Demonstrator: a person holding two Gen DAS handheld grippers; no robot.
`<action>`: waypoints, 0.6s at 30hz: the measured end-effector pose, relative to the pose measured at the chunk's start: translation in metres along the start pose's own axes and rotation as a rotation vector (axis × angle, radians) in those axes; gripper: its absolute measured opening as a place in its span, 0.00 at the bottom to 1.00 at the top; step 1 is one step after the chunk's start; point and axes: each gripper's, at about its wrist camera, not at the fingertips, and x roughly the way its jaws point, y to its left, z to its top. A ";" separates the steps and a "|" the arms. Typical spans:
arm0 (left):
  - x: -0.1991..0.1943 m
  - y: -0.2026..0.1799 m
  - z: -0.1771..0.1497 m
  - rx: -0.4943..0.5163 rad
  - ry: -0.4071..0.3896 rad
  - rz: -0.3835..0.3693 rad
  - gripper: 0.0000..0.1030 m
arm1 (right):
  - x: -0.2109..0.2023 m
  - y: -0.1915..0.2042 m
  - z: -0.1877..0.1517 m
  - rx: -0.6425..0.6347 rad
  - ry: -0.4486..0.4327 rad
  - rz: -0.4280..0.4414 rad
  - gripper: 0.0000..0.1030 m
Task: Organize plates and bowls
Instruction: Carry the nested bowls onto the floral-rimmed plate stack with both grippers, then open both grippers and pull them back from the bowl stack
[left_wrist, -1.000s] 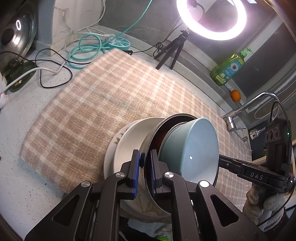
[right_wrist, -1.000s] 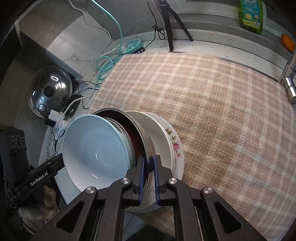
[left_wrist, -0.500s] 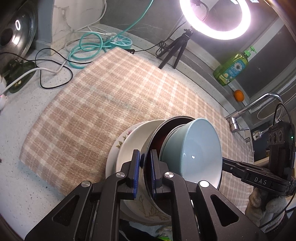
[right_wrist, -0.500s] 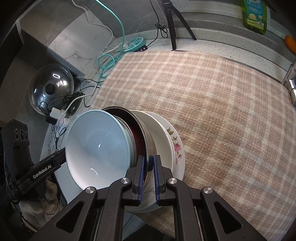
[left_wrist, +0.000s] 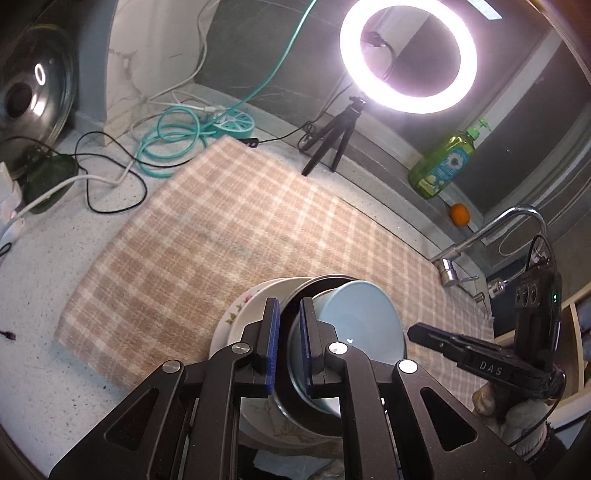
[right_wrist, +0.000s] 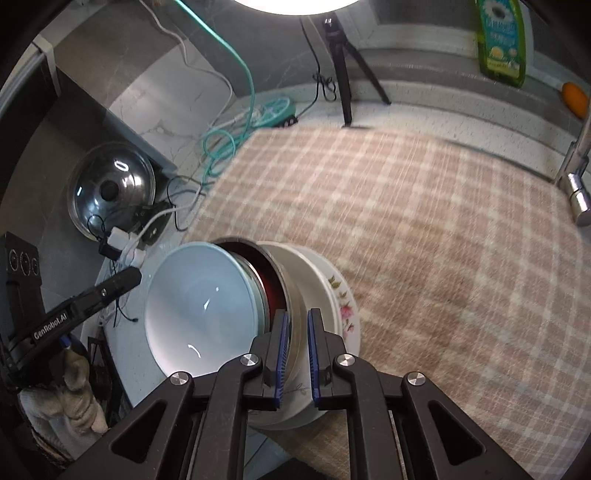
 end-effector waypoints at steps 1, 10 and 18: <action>0.001 -0.003 0.000 0.006 0.003 -0.006 0.07 | -0.004 -0.001 0.002 0.003 -0.011 0.007 0.10; 0.008 -0.020 -0.001 0.055 0.027 -0.015 0.07 | -0.005 0.009 0.003 0.009 0.017 0.132 0.10; 0.016 -0.022 0.000 0.071 0.042 0.014 0.07 | 0.009 0.014 -0.001 -0.007 0.065 0.133 0.10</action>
